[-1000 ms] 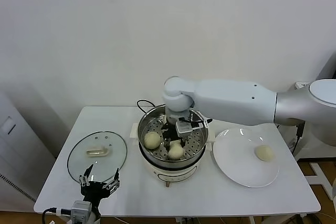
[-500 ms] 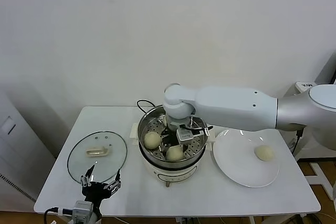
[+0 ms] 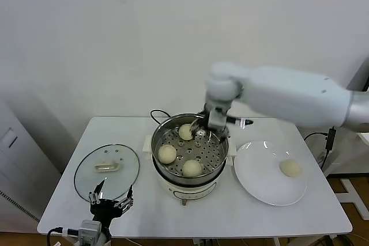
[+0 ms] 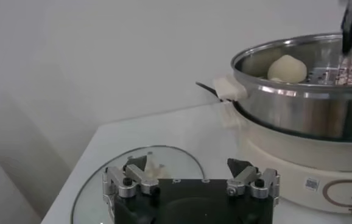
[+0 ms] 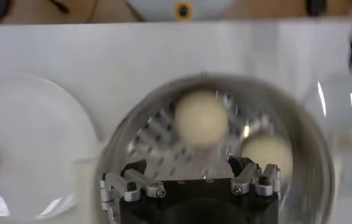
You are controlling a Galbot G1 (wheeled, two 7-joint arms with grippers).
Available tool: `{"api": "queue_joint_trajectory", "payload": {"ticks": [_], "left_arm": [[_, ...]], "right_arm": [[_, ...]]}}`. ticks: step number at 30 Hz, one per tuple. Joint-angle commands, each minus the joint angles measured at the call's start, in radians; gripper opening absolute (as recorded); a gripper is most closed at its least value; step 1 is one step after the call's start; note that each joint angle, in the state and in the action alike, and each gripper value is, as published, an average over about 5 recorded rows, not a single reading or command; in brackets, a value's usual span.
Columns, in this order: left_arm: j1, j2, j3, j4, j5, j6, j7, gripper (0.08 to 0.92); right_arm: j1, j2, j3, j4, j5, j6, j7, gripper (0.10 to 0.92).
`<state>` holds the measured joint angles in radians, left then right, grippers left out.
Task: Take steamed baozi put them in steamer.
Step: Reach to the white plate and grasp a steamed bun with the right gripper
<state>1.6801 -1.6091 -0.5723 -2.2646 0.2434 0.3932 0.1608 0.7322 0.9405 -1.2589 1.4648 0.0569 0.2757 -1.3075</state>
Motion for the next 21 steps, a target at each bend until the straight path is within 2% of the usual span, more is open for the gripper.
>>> {"api": "queue_joint_trajectory", "payload": {"ticks": [1,7,11,17,21], "left_arm": [[0.0,-0.044,-0.015,-0.002,-0.049,0.002,0.015,0.823],[0.004,-0.043,-0.028,0.005,-0.085,0.003,0.017,0.823],[0.014,-0.043,-0.032,0.002,-0.104,0.01,0.017,0.823],[0.045,-0.047,-0.04,0.0,-0.115,0.02,0.018,0.823],[0.07,-0.049,-0.049,-0.012,-0.112,0.024,0.021,0.823]], "right_arm": [[0.08,-0.251,0.052,-0.228,0.185,-0.425,-0.089,0.823],[-0.104,-0.379,0.196,-0.259,0.043,-0.459,-0.071,0.823],[-0.352,-0.413,0.405,-0.245,-0.133,-0.43,-0.056,0.823],[-0.684,-0.28,0.774,-0.41,-0.378,-0.24,-0.049,0.823],[-0.792,-0.221,0.888,-0.483,-0.463,-0.153,-0.055,0.823]]}}
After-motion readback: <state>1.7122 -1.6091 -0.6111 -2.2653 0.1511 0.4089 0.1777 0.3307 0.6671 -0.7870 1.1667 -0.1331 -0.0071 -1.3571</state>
